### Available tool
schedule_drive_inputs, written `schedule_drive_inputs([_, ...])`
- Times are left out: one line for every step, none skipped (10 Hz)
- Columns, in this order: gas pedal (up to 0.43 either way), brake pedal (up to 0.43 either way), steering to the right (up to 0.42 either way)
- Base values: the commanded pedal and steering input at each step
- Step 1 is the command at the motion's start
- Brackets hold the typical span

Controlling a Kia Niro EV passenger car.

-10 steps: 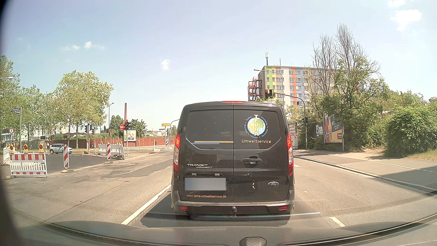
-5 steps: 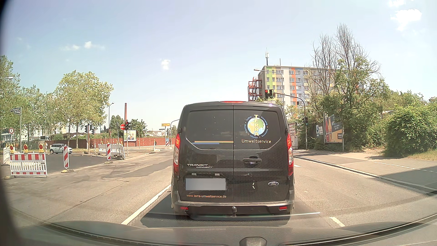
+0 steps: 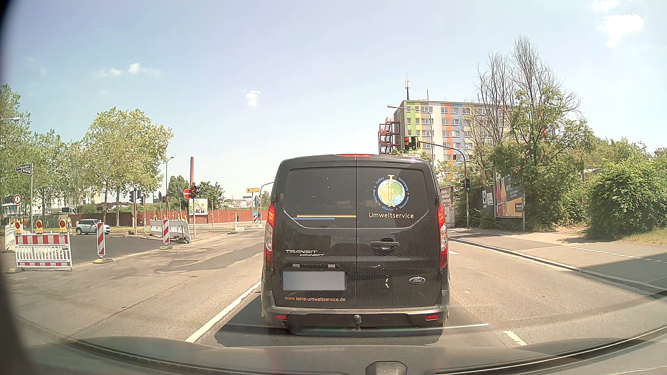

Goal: Follow the waypoints while adhering to traffic rules and regulations

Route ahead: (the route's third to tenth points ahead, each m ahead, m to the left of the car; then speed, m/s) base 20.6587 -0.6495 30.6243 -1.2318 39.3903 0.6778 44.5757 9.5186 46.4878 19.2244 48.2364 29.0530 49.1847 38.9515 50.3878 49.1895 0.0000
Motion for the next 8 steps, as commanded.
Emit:
schedule_drive_inputs([0.000, 0.311, -0.018])
schedule_drive_inputs([0.000, 0.311, -0.018])
schedule_drive_inputs([0.000, 0.311, -0.018])
schedule_drive_inputs([0.000, 0.305, -0.018])
schedule_drive_inputs([0.000, 0.311, -0.018])
schedule_drive_inputs([0.000, 0.311, -0.018])
schedule_drive_inputs([0.000, 0.305, -0.018])
schedule_drive_inputs([0.000, 0.311, -0.018])
